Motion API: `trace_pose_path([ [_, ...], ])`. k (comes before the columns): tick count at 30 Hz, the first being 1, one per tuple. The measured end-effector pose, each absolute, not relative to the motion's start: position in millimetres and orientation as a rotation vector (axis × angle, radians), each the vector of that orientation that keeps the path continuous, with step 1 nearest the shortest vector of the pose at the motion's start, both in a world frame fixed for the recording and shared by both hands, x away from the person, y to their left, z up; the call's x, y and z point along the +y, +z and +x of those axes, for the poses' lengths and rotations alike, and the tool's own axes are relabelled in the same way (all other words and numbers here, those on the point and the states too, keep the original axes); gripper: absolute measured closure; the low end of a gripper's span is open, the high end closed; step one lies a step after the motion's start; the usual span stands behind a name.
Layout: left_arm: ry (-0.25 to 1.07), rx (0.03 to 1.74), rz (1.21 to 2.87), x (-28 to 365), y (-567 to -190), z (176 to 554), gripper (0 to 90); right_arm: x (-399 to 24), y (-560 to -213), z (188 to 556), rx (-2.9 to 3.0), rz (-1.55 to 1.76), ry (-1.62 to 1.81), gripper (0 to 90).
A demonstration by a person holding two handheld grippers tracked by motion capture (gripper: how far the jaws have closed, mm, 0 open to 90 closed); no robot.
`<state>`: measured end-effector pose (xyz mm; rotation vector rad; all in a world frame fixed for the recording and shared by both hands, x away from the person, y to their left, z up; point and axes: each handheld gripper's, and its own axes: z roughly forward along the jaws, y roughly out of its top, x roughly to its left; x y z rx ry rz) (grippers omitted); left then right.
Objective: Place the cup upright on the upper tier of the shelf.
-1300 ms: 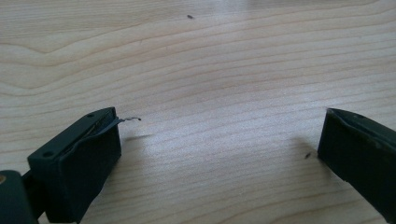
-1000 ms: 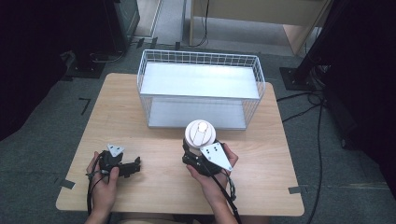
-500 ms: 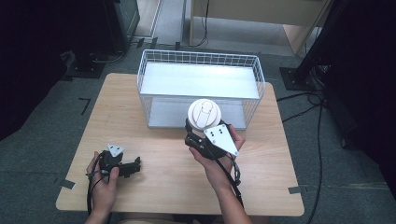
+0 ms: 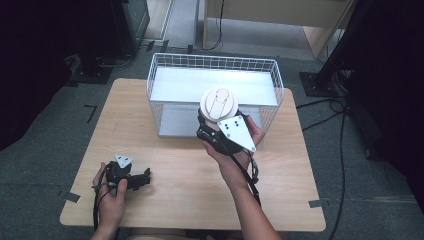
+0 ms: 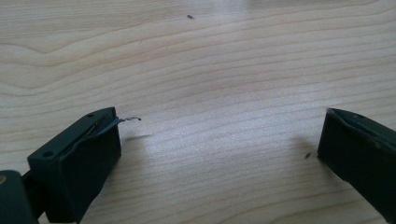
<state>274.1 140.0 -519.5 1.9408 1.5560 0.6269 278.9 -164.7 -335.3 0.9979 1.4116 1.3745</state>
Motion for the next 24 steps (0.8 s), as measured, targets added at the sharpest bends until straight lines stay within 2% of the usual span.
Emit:
trace_pose_path([
  [24, 0.628, 1.555, 1.941, 140, -519, 274, 0.0, -172, -297, 331, 1.342, 1.003, 1.315, 16.3],
])
